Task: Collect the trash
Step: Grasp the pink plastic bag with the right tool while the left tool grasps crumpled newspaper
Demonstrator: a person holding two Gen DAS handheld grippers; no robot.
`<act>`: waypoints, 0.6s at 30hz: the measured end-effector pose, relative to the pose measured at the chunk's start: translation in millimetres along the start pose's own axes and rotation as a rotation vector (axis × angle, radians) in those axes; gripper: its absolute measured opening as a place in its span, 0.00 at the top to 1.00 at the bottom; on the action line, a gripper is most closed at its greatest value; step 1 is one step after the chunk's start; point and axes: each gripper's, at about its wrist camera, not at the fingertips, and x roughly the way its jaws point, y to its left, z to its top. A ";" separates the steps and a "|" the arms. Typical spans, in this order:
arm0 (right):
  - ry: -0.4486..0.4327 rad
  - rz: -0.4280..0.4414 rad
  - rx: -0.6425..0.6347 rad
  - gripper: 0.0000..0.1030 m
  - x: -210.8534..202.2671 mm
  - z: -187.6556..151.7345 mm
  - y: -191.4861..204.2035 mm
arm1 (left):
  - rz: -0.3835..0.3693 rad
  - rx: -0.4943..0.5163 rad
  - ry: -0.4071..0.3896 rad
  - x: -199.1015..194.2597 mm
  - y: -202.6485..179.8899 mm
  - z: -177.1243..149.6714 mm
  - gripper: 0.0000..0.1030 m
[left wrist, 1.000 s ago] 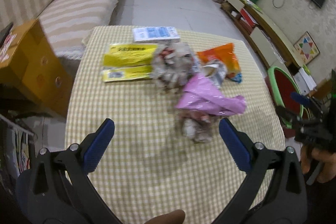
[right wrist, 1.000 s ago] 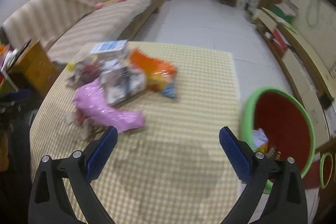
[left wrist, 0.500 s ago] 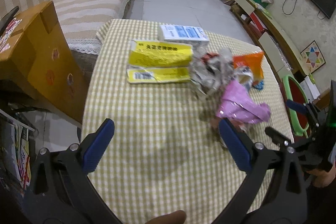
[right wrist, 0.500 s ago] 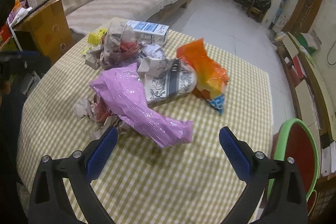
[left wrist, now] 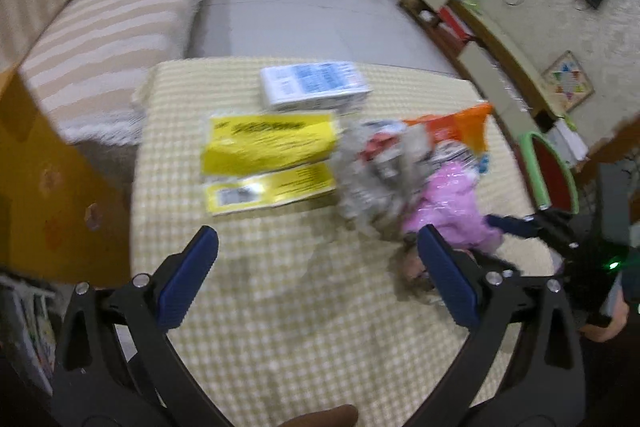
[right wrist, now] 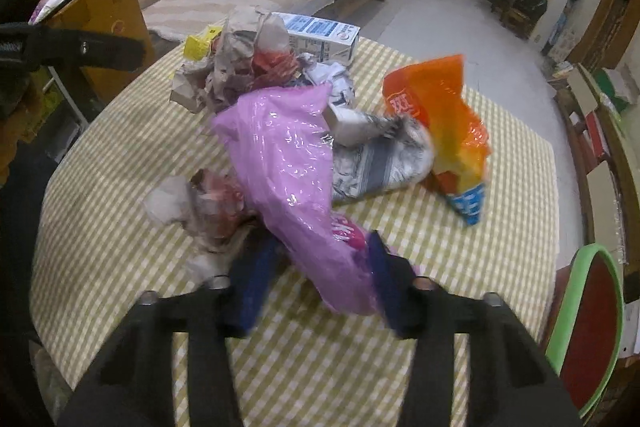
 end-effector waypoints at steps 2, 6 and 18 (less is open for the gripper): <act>-0.002 0.012 0.005 0.68 -2.0 -0.7 -2.2 | -0.030 0.015 -0.001 4.7 -11.6 7.0 0.05; -0.012 0.040 0.019 0.71 -12.8 -4.5 -8.3 | -0.047 0.020 0.010 19.3 -25.9 18.8 0.05; -0.037 0.040 0.164 0.72 -52.4 -17.5 -47.8 | -0.062 -0.082 0.085 63.3 -21.4 25.8 0.39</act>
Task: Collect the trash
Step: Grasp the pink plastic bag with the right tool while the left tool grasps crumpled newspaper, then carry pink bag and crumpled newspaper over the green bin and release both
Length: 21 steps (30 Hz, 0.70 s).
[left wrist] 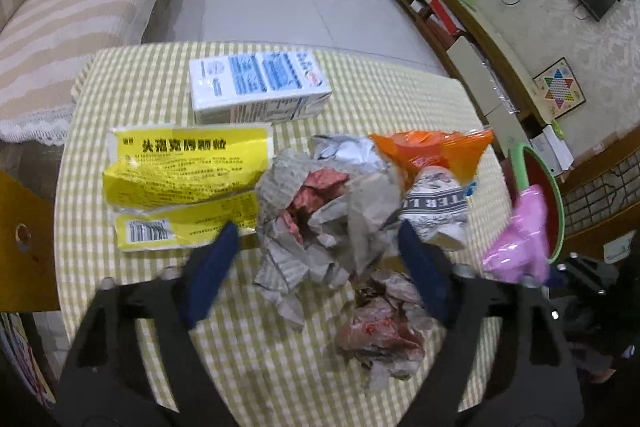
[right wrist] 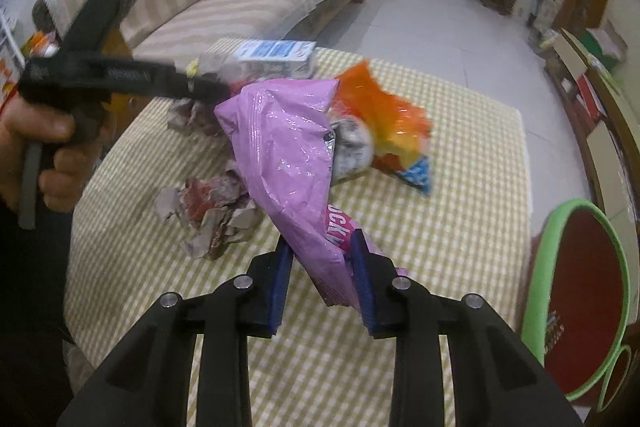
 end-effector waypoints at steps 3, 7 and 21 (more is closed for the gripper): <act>-0.006 -0.008 0.038 0.72 -8.6 -1.4 -9.7 | -0.014 -0.028 0.003 2.8 2.6 -0.3 0.51; -0.013 -0.025 0.065 0.72 -16.0 -4.2 -17.3 | -0.006 -0.021 -0.009 -6.5 1.0 -5.7 0.56; -0.090 -0.013 0.150 0.72 -52.3 -0.3 -41.2 | 0.027 0.050 -0.092 -69.0 -37.4 -21.2 0.57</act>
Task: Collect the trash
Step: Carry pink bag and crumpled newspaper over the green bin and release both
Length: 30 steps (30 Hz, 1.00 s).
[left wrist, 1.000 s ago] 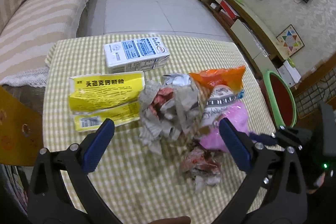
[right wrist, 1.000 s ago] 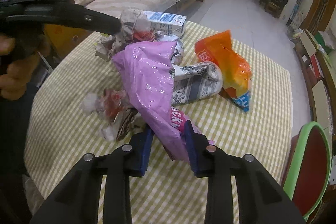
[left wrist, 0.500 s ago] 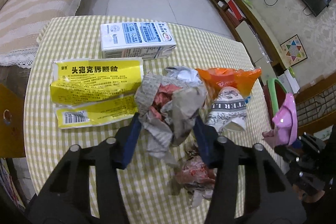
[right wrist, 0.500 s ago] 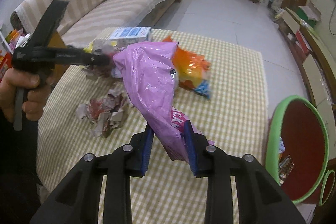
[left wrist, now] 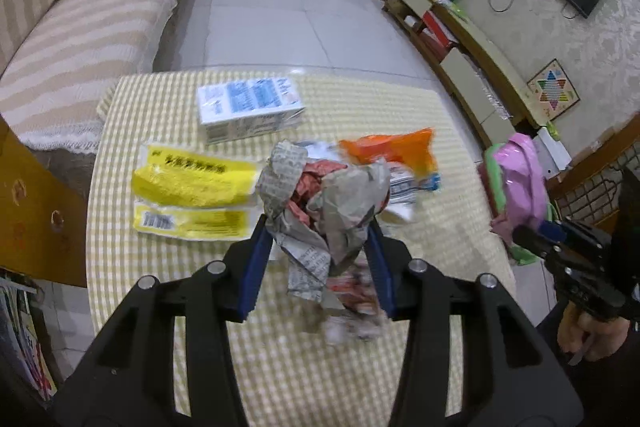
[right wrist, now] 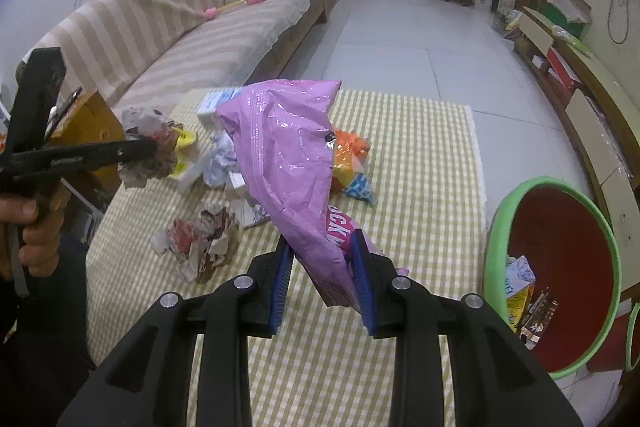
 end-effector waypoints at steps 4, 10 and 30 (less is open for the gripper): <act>-0.025 -0.008 0.031 0.72 -14.7 -0.4 -11.4 | -0.020 0.041 -0.013 -8.1 -29.5 6.0 0.57; -0.064 -0.042 0.082 0.72 -39.1 -3.0 -35.6 | -0.043 0.108 -0.025 -12.6 -68.8 11.6 0.57; -0.136 -0.272 0.337 0.72 -105.8 -30.3 -174.6 | -0.220 0.312 0.025 44.1 -222.9 31.5 0.57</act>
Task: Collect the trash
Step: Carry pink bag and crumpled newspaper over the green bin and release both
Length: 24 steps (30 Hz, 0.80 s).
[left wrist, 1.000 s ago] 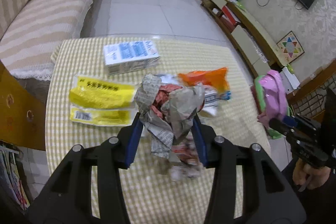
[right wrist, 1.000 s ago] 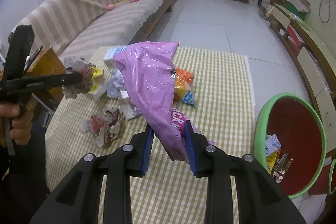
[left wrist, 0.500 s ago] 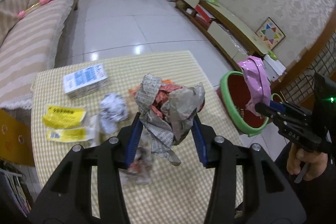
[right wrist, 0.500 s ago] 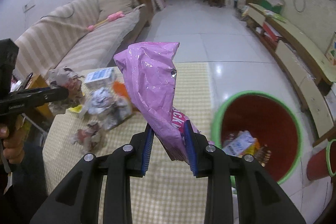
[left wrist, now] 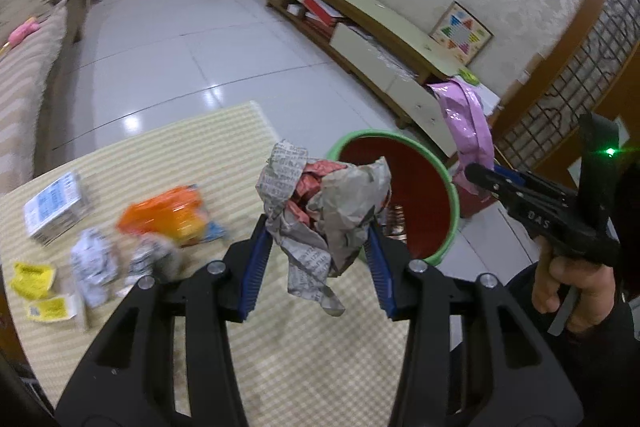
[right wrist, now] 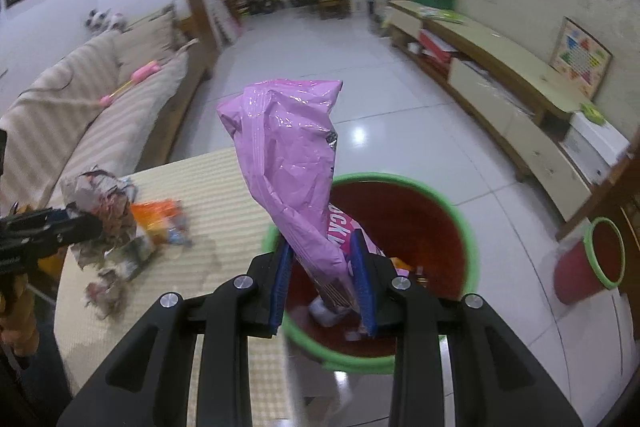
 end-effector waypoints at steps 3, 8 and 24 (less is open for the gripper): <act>0.010 -0.016 0.062 0.72 6.5 -1.3 -22.4 | -0.026 0.029 0.011 13.2 -18.1 6.6 0.57; 0.031 -0.044 0.130 0.72 15.0 -6.1 -50.2 | -0.075 0.069 0.045 38.9 -47.8 16.3 0.57; 0.052 -0.057 0.209 0.72 25.4 -5.9 -69.2 | -0.132 0.063 0.141 92.0 -78.9 19.6 0.56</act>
